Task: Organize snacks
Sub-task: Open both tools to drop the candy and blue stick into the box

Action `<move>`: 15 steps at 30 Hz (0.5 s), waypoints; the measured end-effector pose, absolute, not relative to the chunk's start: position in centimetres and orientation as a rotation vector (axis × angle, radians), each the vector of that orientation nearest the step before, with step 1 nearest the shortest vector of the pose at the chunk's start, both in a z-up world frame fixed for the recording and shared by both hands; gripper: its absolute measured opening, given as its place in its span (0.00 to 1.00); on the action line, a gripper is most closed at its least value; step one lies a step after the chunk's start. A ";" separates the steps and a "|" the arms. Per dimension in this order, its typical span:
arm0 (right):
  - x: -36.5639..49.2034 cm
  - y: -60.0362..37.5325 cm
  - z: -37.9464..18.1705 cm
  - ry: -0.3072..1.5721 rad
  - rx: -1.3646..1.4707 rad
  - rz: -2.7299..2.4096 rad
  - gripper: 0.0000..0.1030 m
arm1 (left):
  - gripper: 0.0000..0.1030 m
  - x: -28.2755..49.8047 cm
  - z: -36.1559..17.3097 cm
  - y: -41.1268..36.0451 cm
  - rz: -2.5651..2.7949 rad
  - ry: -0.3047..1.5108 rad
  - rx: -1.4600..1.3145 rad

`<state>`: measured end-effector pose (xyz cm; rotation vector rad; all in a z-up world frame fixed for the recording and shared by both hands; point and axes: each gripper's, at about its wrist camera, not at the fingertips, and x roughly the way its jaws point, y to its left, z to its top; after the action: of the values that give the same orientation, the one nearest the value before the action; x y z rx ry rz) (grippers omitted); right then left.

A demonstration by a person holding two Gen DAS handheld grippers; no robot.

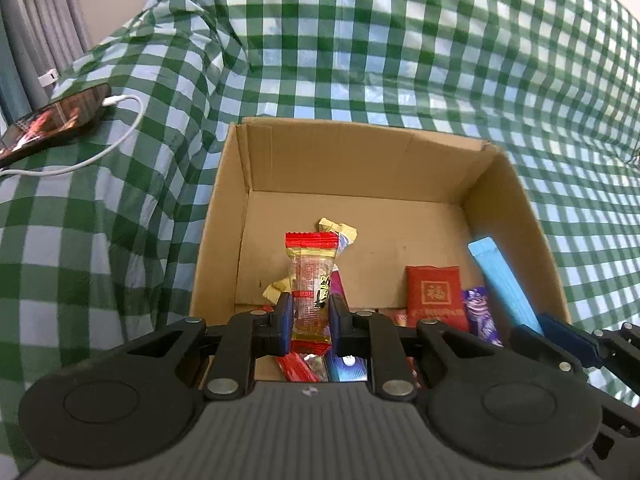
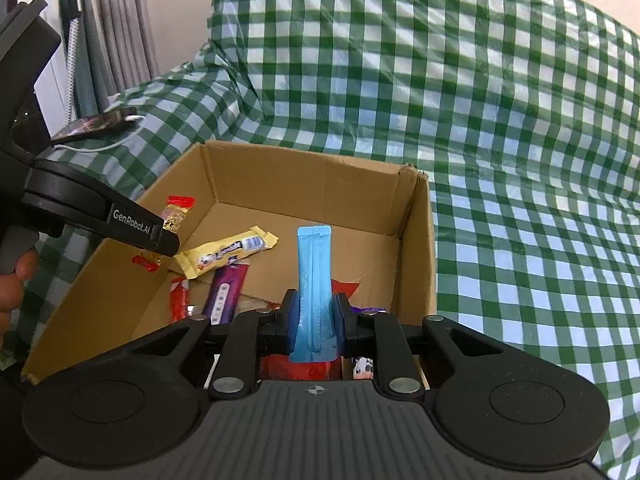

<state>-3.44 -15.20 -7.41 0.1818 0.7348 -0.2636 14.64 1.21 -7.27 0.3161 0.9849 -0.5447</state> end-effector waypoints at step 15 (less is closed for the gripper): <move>-4.3 -12.6 -7.3 0.768 0.226 -0.270 0.91 | 1.00 12.0 -6.5 3.0 -0.487 0.987 0.388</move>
<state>-4.34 -12.61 -7.29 0.2257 0.7678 -0.2696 12.04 2.96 -6.51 0.3878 0.9866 -0.4866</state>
